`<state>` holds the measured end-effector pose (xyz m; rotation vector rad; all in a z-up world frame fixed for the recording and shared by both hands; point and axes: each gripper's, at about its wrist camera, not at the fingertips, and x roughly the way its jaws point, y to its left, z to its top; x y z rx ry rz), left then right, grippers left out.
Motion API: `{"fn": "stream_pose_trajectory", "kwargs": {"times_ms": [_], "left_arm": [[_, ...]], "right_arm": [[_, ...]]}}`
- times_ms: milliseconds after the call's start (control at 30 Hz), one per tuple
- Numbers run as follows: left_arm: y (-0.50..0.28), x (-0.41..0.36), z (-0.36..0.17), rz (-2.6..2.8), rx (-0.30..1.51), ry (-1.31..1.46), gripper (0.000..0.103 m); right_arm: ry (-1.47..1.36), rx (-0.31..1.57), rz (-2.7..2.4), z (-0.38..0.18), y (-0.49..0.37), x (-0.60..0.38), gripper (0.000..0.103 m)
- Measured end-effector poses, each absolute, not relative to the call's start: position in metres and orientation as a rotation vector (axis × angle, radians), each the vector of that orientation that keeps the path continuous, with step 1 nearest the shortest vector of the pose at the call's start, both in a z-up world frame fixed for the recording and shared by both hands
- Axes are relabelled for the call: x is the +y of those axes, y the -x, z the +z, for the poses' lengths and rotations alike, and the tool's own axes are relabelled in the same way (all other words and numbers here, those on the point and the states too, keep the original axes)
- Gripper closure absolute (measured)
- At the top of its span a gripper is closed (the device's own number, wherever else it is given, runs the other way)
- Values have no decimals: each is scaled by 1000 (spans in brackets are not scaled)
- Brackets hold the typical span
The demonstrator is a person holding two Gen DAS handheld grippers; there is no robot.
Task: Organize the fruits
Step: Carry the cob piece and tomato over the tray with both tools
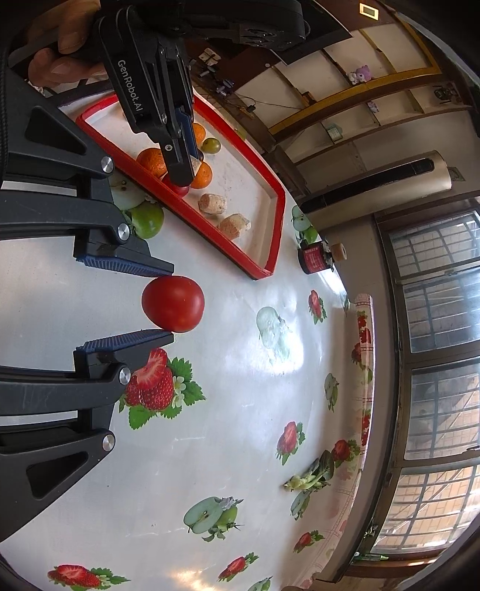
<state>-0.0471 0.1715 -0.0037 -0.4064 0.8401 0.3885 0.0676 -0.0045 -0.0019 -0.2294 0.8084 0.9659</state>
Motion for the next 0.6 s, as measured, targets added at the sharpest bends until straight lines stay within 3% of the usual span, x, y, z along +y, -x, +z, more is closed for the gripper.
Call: {"fn": "stream_pose_trajectory", "kwargs": {"times_ms": [600], "left_arm": [[75, 218, 2, 477, 825, 418, 83]], "right_arm": [[257, 799, 1040, 3, -52, 43, 73]]}}
